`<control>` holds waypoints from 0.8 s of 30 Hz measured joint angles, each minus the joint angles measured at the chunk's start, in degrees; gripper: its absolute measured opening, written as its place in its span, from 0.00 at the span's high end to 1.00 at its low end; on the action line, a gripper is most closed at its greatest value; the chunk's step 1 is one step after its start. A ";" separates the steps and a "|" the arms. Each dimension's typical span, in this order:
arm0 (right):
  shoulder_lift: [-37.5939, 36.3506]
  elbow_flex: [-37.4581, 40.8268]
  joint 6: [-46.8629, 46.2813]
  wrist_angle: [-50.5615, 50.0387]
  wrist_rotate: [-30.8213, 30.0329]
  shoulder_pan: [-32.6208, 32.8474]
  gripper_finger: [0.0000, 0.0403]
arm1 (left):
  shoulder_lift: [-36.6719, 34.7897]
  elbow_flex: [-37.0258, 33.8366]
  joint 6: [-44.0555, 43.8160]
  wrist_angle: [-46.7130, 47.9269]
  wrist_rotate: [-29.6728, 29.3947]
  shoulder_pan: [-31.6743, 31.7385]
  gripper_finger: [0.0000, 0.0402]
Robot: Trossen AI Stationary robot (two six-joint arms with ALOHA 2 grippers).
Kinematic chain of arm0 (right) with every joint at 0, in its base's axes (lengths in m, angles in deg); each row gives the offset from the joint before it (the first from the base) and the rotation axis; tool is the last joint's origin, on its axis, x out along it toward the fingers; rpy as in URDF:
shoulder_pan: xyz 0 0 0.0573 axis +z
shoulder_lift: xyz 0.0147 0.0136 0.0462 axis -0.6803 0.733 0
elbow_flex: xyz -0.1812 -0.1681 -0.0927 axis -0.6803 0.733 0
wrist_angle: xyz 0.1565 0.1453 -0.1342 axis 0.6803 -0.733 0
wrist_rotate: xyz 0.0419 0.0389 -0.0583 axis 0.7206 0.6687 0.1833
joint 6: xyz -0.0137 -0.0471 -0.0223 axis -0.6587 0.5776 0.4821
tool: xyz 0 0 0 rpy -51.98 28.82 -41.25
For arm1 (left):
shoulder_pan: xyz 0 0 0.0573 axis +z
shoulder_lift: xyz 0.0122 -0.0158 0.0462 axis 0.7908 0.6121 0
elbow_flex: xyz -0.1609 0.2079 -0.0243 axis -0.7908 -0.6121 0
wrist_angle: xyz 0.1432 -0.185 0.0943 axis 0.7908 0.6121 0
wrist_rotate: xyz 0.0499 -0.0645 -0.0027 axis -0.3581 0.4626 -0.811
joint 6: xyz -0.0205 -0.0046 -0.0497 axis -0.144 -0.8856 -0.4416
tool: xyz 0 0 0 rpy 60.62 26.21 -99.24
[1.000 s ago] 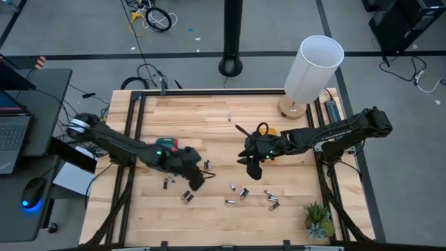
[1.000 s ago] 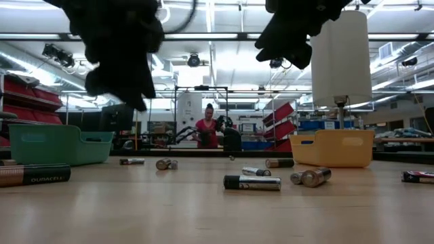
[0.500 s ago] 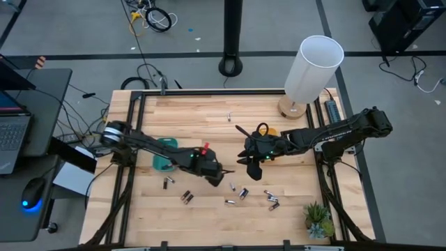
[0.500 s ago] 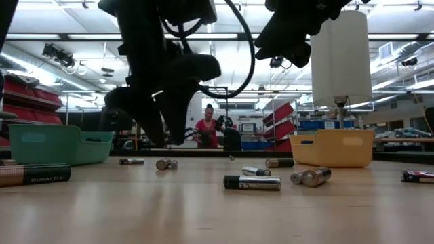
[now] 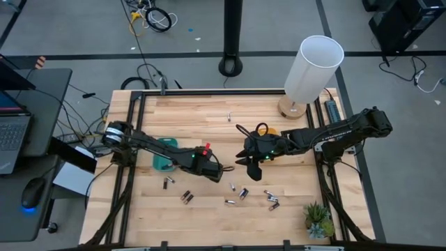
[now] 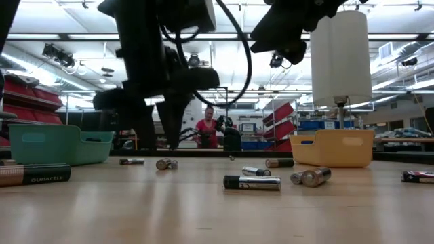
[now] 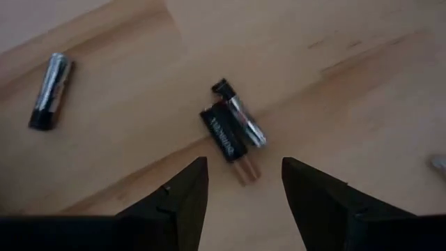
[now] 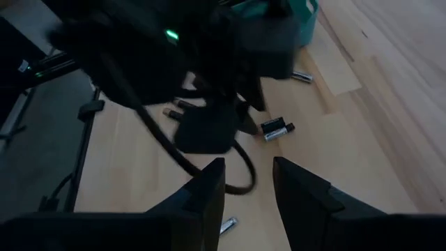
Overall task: Sort batteries
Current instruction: Put the black battery into the green bin
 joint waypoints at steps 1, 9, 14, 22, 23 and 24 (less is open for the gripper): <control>0.00 0.00 0.16 0.13 0.20 0.00 0.68 | 0.67 -0.02 0.07 -0.47 0.15 0.05 0.51; 0.00 0.02 0.75 0.10 1.09 0.11 0.68 | 4.58 0.07 0.20 -1.00 1.81 0.00 0.51; 0.00 0.02 1.71 0.11 2.01 0.11 0.68 | 4.68 0.09 0.51 0.01 -0.24 0.15 0.54; 0.00 0.02 1.73 0.10 2.66 0.28 0.68 | 4.94 0.09 2.05 0.56 -0.72 1.41 0.67; 0.00 0.02 1.73 0.09 2.70 0.43 0.68 | 4.94 0.09 2.58 0.56 -0.73 1.53 0.68; 0.00 0.02 1.75 0.08 2.74 0.54 0.68 | 4.96 0.09 3.08 0.63 -0.77 1.64 0.70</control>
